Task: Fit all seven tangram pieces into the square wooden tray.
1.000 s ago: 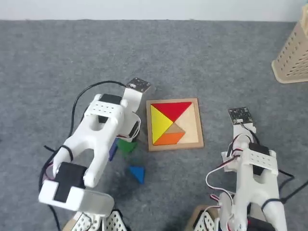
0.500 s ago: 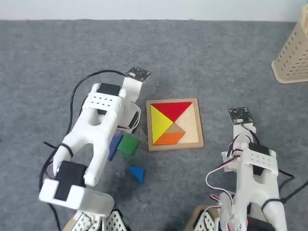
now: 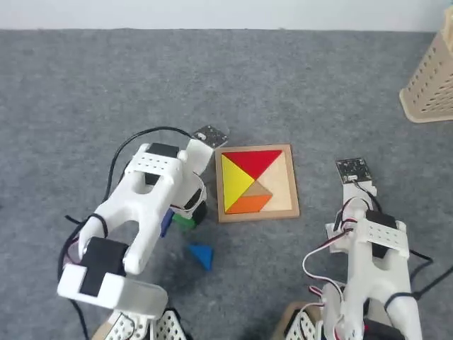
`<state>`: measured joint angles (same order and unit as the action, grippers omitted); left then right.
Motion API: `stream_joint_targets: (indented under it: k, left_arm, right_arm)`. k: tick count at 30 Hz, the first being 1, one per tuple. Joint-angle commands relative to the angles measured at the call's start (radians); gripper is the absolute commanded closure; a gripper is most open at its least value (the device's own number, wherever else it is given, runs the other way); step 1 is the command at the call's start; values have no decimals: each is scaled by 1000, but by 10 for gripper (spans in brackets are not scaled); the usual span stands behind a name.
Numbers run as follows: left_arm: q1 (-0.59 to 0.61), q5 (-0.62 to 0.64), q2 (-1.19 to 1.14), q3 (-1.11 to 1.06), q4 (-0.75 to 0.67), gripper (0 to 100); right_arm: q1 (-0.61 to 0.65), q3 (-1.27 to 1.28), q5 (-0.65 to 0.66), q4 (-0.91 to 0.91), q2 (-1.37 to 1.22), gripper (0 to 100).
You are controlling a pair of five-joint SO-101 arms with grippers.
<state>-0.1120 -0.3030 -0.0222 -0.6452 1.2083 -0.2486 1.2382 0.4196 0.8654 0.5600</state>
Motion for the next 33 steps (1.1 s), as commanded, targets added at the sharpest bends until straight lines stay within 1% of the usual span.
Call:
stream_joint_targets:
  k: [1, 8, 15, 16, 18, 20, 23, 28, 33]
  left_arm:
    - [5, -11, 8, -33, -48, 794]
    - [6, -12, -8, -90, -114, 793]
    - [6, -12, -132, -7, -74, 799]
    - [5, -12, -133, -5, -72, 809]
    - [5, -12, -118, -10, -75, 863]
    - [5, -23, -92, -18, -78, 921]
    - [2, -46, -18, -39, -80, 966]
    - [-43, -43, 183, -99, -66, 968]
    - [-72, -48, 321, -101, 23, 967]
  right_arm:
    - [-16, 0, -3, -13, 25, 991]
    - [-16, 0, -3, -13, 25, 991]
    - [-16, 0, -3, -13, 25, 991]
    - [-16, 0, -3, -13, 25, 991]
    - [-16, 0, -3, -13, 25, 991]
    - [-16, 0, -3, -13, 25, 991]
    - [-16, 0, -3, -13, 25, 991]
    - [-16, 0, -3, -13, 25, 991]
    - [-16, 0, -3, -13, 25, 991]
